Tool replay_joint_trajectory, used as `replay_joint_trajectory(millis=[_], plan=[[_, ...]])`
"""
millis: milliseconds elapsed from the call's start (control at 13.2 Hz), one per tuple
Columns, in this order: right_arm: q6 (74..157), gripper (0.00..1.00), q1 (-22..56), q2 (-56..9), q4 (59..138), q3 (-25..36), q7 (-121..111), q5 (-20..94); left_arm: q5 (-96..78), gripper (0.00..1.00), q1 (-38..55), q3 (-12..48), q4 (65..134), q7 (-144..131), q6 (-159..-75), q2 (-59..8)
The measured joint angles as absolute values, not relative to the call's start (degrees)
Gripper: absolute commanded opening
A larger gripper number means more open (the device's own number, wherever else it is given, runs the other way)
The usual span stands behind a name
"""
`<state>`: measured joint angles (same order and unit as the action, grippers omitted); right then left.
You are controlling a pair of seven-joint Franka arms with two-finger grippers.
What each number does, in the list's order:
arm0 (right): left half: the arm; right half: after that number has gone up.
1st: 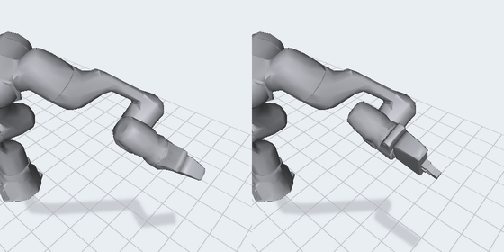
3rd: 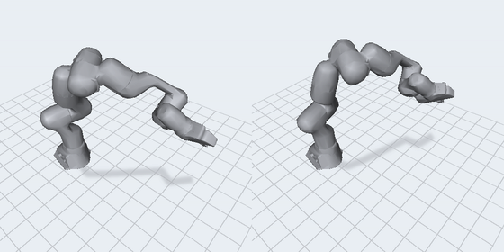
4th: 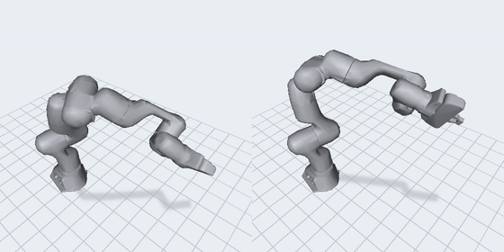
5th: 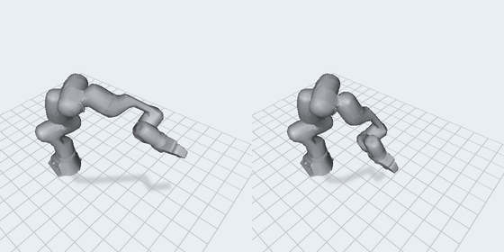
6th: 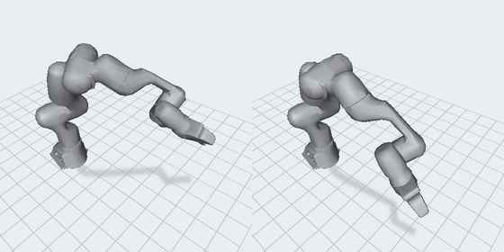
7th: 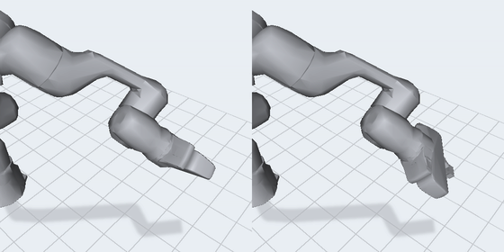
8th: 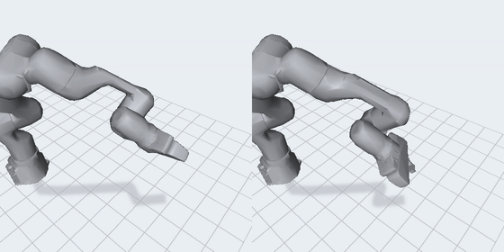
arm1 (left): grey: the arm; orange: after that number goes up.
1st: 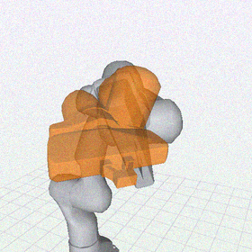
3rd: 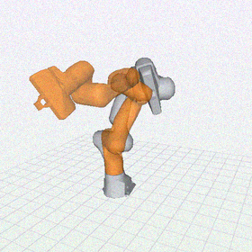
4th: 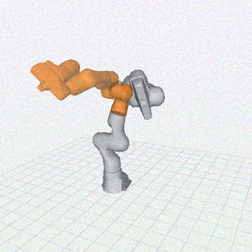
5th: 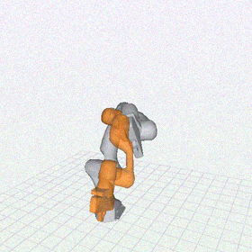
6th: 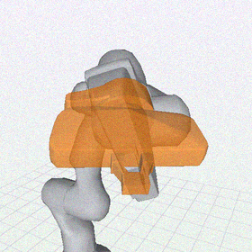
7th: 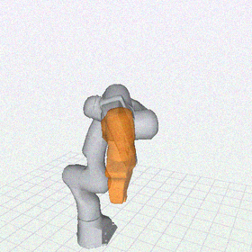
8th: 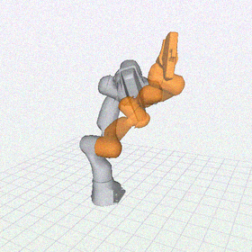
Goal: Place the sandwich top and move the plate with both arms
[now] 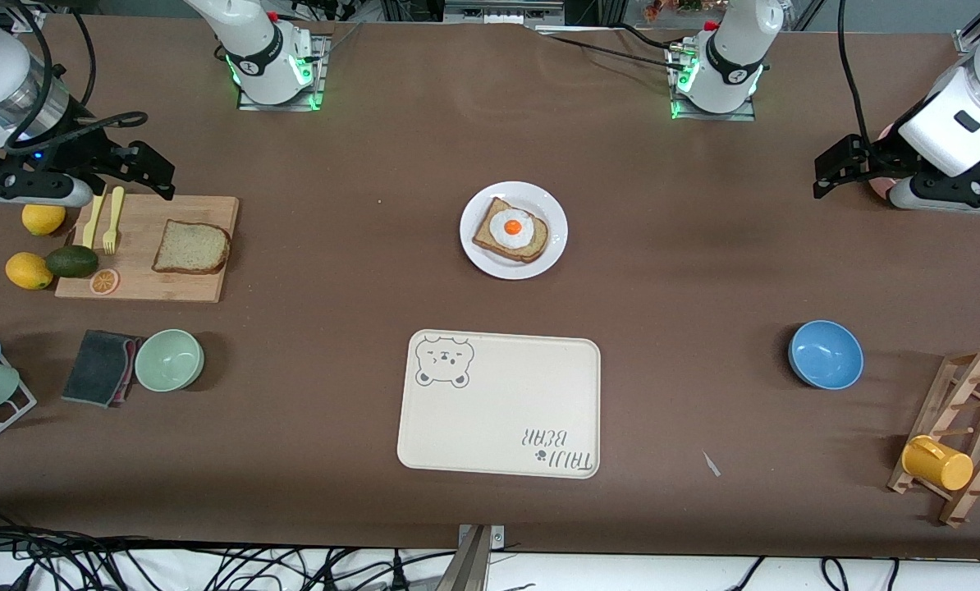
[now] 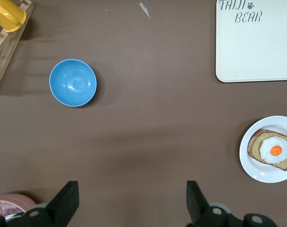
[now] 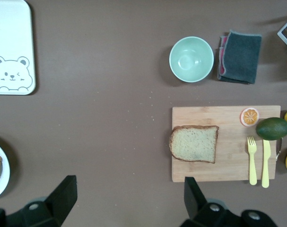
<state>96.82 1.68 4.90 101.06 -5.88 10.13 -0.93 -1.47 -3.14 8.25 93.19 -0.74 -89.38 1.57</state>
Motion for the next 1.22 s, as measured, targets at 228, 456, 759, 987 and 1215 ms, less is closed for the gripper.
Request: replay_joint_trajectory(millis=[228,456,759,987,1215], plan=[[96.9,1.00,1.7,5.0,101.0,-6.0,10.1,-0.9,-1.5,1.00,-3.1,8.3,93.2,-0.7,-89.4,1.3],[96.6,1.00,1.7,5.0,101.0,-5.8,10.1,0.3,-1.5,1.00,-3.1,8.3,93.2,-0.7,-89.4,1.1],[94.5,1.00,1.6,5.1,100.3,-4.6,10.1,2.0,-1.5,1.00,-3.1,8.3,93.2,-0.7,-89.4,1.1],[94.1,1.00,1.6,5.1,100.1,-4.6,10.1,2.0,-1.5,1.00,-3.1,8.3,93.2,-0.7,-89.4,1.1],[93.5,1.00,1.7,5.0,100.1,-4.8,10.0,1.6,-1.5,1.00,-3.1,8.3,93.2,-0.7,-89.4,1.1]])
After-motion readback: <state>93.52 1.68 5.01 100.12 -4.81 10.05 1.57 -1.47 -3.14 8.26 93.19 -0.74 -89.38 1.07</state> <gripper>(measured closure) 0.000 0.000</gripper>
